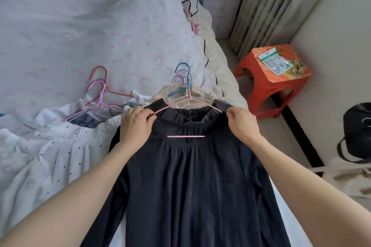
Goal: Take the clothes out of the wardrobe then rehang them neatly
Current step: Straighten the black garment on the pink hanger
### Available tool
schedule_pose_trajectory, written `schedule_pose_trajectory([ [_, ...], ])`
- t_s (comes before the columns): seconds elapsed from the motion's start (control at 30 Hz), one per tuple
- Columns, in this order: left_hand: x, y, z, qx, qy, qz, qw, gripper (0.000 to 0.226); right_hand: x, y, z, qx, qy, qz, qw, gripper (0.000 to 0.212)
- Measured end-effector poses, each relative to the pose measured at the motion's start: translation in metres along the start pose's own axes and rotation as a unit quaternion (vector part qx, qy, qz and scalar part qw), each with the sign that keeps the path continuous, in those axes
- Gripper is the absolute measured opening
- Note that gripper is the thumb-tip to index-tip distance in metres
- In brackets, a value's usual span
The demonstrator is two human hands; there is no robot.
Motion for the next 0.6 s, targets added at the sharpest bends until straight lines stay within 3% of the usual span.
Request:
schedule_pose_trajectory([
  [0.13, -0.002, 0.01, 0.015, 0.016, -0.047, -0.014, 0.999, 0.038, -0.003, 0.0, 0.018, -0.015, -0.041, 0.027, 0.999, 0.035],
  [0.4, -0.046, 0.068, 0.098, 0.114, -0.05, 0.004, 0.992, 0.05, -0.05, 0.007, 0.121, -0.076, -0.02, 0.105, 0.991, 0.05],
  [0.6, -0.072, 0.093, 0.201, 0.135, -0.068, 0.049, 0.987, 0.061, -0.085, 0.037, 0.257, 0.019, -0.023, 0.061, 0.998, 0.061],
])
Point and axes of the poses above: each hand's wrist, its own z-axis away from the middle knuckle, its own x-axis out of the palm, y = z × x, the point moved 7 cm from there along -z, towards the middle knuckle, and after that the axes turned 4 degrees about -z, right-handed, at the moved point
